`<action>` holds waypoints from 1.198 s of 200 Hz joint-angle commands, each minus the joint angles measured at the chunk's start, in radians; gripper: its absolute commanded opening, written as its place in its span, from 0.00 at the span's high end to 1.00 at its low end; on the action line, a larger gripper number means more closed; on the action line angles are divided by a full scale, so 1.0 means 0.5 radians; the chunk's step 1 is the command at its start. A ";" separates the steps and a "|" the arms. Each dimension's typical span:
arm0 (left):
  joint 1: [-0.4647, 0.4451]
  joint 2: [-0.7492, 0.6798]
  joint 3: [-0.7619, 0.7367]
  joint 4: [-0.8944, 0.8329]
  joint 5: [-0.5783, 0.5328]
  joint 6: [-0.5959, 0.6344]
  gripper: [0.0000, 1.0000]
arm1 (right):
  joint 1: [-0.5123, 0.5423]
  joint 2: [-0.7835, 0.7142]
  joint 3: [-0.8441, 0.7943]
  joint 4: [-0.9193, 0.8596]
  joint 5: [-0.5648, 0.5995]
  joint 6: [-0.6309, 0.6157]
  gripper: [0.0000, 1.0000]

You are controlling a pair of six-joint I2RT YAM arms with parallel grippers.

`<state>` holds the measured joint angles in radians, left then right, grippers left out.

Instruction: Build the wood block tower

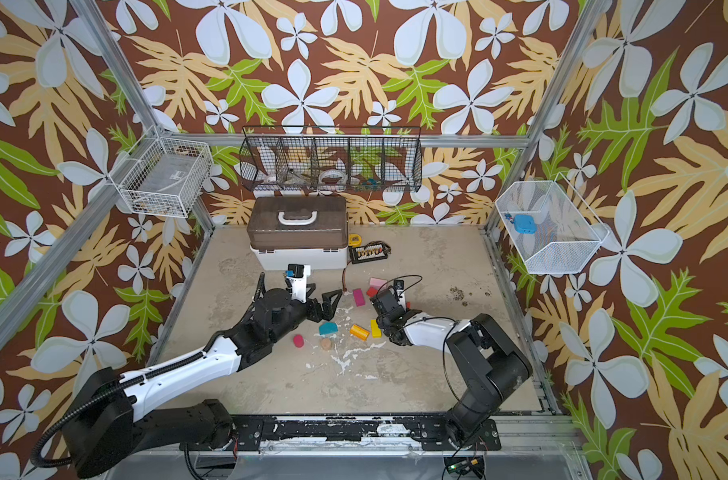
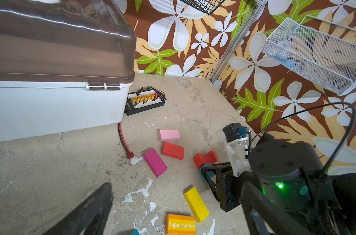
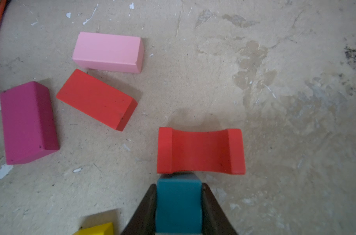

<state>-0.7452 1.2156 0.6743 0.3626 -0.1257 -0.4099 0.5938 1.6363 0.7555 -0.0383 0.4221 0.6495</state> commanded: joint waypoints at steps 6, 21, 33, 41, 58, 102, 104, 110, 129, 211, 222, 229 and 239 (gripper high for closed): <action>-0.001 0.005 0.017 0.003 0.003 0.022 0.00 | 0.000 -0.007 0.001 -0.071 0.003 -0.008 0.58; 0.000 0.005 0.017 0.005 0.003 0.022 0.00 | 0.000 -0.020 0.004 -0.070 -0.007 -0.025 0.53; -0.001 0.004 0.017 0.005 0.001 0.023 0.00 | 0.001 -0.043 0.016 -0.095 0.001 -0.035 0.47; 0.001 0.005 0.017 0.005 0.000 0.022 0.00 | 0.001 -0.074 0.017 -0.112 0.000 -0.035 0.44; -0.001 0.008 0.017 0.005 -0.003 0.022 0.00 | 0.000 -0.184 -0.020 -0.109 -0.037 -0.032 0.38; -0.001 0.007 0.017 0.002 -0.002 0.025 0.00 | 0.003 -0.360 -0.131 -0.065 -0.066 0.006 0.36; 0.000 0.005 0.017 0.002 -0.001 0.025 0.00 | 0.002 -0.359 -0.133 -0.063 -0.067 0.007 0.36; -0.001 -0.002 0.014 0.002 0.000 0.025 0.00 | 0.001 -0.348 -0.136 -0.057 -0.072 0.011 0.36; -0.001 -0.024 0.002 0.002 -0.009 0.022 0.00 | 0.002 -0.290 -0.133 -0.027 -0.115 0.015 0.39; 0.001 0.025 0.021 0.005 -0.009 0.022 0.00 | 0.001 -0.087 -0.047 0.009 -0.157 0.015 0.51; -0.001 0.022 0.020 0.004 -0.009 0.024 0.00 | 0.001 -0.085 -0.045 0.008 -0.151 0.017 0.53; 0.000 0.023 0.020 0.005 -0.009 0.025 0.00 | 0.000 -0.082 -0.043 0.006 -0.148 0.017 0.55; 0.000 0.023 0.020 0.005 -0.011 0.022 0.00 | 0.002 -0.082 -0.042 0.003 -0.142 0.023 0.58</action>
<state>-0.7452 1.2259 0.6762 0.3565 -0.1238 -0.4099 0.5938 1.5932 0.7280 -0.0444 0.3405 0.6506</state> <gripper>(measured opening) 0.997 0.448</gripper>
